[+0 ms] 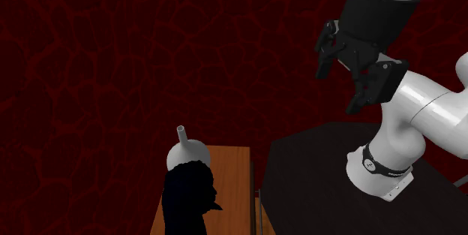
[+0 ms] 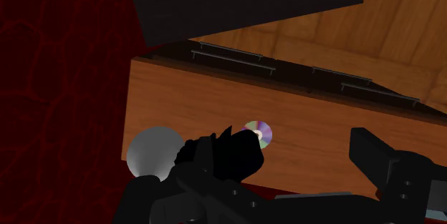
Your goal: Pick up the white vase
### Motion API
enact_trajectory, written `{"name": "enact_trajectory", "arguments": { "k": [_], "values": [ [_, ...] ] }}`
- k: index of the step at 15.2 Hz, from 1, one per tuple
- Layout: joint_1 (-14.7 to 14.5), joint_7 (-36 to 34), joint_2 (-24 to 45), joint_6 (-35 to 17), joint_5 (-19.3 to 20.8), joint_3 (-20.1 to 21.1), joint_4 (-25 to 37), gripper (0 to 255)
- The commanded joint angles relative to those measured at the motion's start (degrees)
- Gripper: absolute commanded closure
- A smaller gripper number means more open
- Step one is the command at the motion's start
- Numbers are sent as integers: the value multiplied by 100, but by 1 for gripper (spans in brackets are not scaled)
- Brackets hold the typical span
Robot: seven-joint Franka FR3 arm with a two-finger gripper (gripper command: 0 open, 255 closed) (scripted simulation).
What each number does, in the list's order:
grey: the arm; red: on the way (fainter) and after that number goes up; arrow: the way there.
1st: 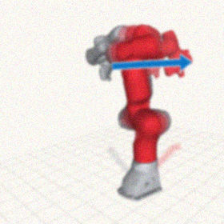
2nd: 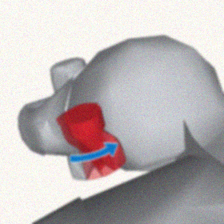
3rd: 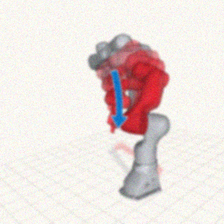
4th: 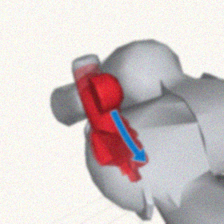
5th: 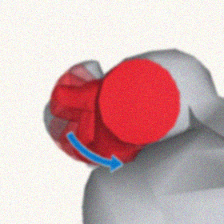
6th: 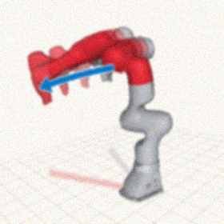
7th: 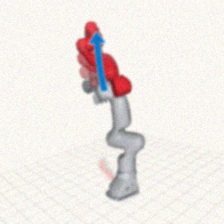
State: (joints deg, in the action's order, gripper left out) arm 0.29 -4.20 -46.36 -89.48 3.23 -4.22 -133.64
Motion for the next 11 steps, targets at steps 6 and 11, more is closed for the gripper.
{"name": "enact_trajectory", "arguments": {
  "k": [6, 11],
  "values": [
    [92, 414, 546, -838, 229, -441, -247, 0],
    [153, 833, 1278, -1671, 365, -886, -298, 0]
  ]
}}
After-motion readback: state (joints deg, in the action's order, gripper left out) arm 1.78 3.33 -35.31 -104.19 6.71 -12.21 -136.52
